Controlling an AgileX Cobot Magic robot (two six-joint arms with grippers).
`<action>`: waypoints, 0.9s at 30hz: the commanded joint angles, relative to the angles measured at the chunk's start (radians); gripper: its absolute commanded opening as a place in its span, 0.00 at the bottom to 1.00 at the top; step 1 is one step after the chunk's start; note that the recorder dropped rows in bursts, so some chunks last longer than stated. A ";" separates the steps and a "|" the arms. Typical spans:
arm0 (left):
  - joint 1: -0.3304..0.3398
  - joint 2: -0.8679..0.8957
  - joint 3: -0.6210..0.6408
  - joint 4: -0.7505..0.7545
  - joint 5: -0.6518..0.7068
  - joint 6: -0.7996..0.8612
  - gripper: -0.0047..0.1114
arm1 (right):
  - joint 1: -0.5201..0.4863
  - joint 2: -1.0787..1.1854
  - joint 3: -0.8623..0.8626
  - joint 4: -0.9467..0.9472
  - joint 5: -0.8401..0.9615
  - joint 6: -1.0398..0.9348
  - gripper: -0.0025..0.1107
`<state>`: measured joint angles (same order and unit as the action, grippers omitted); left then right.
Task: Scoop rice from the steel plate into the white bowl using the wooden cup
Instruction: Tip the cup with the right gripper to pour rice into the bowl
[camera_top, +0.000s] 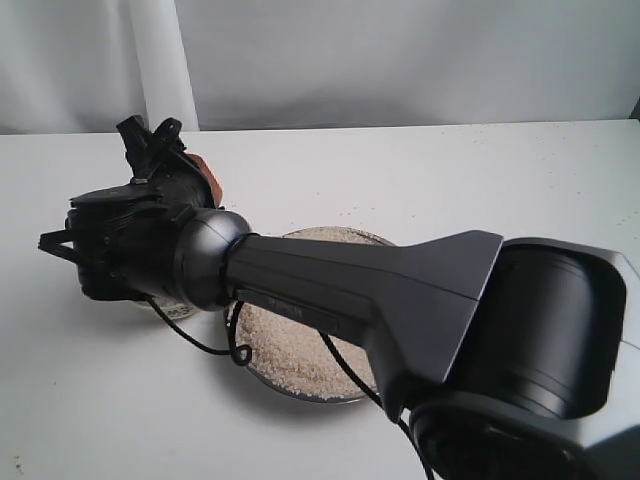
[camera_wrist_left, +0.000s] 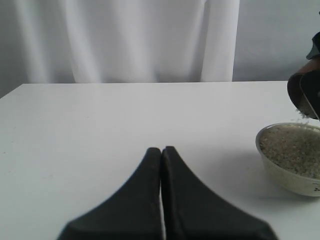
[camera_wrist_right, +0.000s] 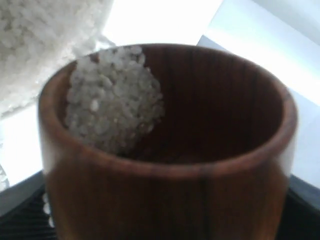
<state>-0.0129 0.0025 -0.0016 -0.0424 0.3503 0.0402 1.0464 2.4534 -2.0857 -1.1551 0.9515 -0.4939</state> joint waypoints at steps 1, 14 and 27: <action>-0.003 -0.003 0.002 0.000 -0.006 -0.004 0.04 | 0.000 -0.017 0.001 -0.042 -0.032 0.006 0.02; -0.003 -0.003 0.002 0.000 -0.006 -0.004 0.04 | 0.000 -0.017 0.001 -0.099 0.017 -0.049 0.02; -0.003 -0.003 0.002 0.000 -0.006 -0.004 0.04 | 0.005 -0.017 0.001 -0.191 0.002 -0.112 0.02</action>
<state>-0.0129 0.0025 -0.0016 -0.0424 0.3503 0.0402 1.0464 2.4534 -2.0857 -1.3155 0.9553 -0.5832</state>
